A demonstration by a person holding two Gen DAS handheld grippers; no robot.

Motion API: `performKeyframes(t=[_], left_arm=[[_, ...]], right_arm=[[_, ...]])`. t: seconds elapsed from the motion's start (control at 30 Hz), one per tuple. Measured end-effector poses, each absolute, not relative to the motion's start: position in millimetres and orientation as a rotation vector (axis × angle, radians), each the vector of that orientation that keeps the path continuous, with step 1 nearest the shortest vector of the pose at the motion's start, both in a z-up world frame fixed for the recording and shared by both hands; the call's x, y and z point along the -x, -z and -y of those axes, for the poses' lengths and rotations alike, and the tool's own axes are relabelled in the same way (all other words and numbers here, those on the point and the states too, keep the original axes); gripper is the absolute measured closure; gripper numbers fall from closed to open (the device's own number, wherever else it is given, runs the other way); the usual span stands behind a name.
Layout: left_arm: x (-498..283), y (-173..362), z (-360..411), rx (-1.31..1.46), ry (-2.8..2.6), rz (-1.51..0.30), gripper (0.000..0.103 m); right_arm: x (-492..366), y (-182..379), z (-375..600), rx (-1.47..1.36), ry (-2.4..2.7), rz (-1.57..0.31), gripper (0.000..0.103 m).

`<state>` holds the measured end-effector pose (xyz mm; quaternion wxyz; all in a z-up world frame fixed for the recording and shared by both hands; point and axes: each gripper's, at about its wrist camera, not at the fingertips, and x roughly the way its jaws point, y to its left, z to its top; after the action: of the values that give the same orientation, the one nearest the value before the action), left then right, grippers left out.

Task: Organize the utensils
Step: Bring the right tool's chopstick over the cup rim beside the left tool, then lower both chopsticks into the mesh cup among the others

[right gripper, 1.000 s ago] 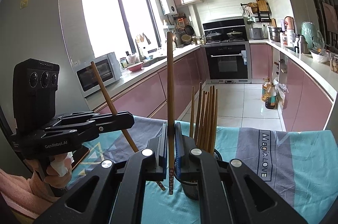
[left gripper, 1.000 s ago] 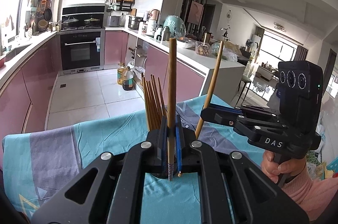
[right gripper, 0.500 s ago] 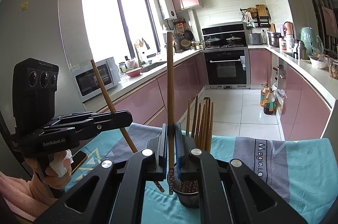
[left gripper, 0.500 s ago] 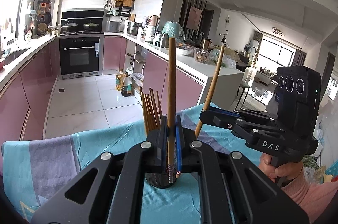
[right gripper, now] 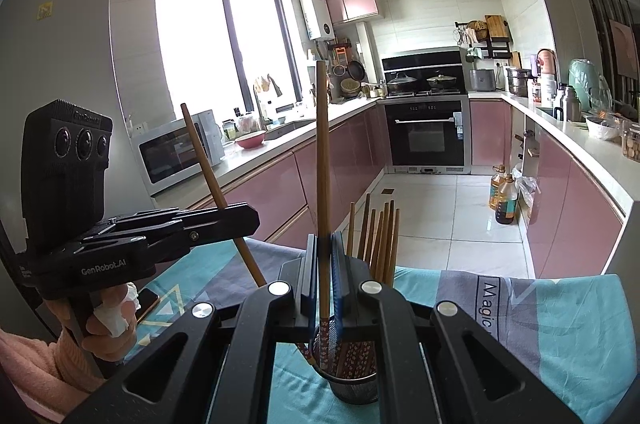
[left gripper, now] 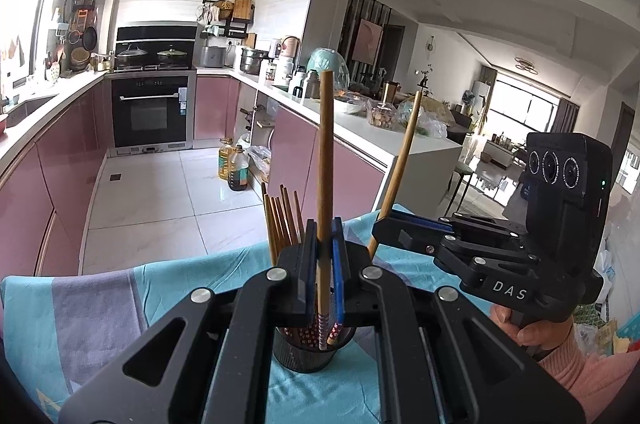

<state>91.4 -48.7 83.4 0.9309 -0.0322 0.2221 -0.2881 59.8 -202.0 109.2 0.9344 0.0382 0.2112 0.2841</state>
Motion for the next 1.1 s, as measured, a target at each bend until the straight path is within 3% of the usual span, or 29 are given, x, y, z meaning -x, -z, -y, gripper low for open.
performKeyframes(t=[1.1], left_arm=[[-105, -73, 54, 0.036, 0.572, -0.511, 0.096]], right_arm=[[-82, -95, 194, -0.069, -0.532, -0.495, 0.097]])
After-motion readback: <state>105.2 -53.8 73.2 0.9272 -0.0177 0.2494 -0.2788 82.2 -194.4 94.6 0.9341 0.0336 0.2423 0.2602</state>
